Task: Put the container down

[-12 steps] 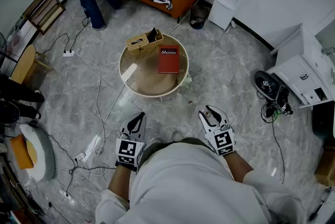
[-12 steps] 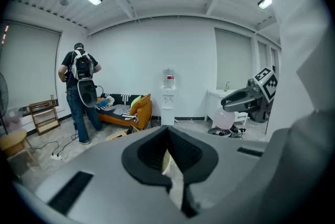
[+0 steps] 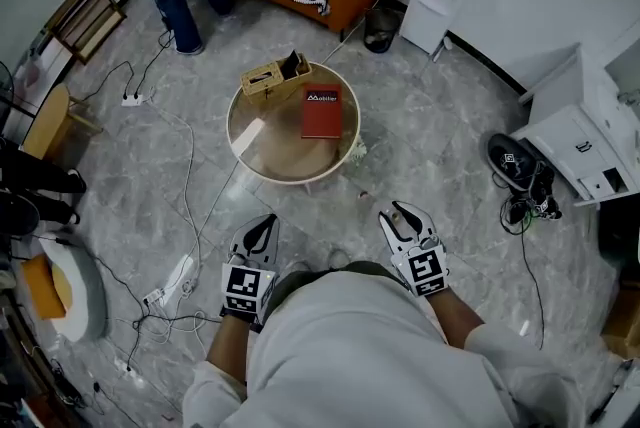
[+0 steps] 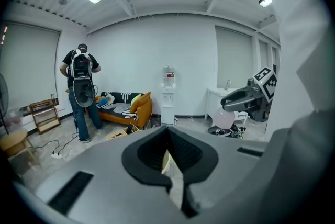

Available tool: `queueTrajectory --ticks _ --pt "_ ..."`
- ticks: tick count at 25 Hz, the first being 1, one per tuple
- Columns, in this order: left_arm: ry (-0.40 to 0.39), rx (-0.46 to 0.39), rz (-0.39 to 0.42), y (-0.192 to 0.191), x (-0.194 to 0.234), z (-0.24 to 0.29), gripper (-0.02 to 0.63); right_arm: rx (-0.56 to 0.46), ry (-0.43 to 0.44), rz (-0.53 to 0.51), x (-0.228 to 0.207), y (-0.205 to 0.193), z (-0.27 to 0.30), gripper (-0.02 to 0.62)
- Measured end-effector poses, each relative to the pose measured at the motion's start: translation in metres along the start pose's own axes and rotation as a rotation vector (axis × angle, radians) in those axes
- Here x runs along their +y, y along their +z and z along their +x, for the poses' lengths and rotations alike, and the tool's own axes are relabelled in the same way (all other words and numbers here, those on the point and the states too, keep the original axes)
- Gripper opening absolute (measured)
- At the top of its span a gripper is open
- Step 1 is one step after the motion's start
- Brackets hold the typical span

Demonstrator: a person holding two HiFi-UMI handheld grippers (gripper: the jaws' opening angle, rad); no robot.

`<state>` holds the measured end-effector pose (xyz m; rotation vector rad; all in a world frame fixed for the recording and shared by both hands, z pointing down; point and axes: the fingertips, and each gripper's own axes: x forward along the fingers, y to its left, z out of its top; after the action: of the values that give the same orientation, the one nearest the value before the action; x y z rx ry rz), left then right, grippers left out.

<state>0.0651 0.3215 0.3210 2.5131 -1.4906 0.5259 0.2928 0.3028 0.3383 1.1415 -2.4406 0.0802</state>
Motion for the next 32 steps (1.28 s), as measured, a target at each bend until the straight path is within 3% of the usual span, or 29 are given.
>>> queueTrajectory --ticks 9,16,22,32 --pt "0.041 0.026 -0.028 -0.014 -0.001 -0.001 0.008 -0.004 0.059 0.006 0.001 -0.005 0.018 0.146" --pt "0.032 0.084 -0.067 -0.046 0.026 0.003 0.008 0.030 0.101 0.008 0.017 -0.003 0.066 0.146" --pt "-0.006 0.098 -0.067 -0.053 0.078 0.041 0.008 0.039 0.096 0.024 0.017 0.017 0.137 0.146" --pt "-0.068 0.115 -0.071 -0.049 0.202 0.109 0.008 0.050 0.064 0.049 0.012 0.065 0.274 0.146"
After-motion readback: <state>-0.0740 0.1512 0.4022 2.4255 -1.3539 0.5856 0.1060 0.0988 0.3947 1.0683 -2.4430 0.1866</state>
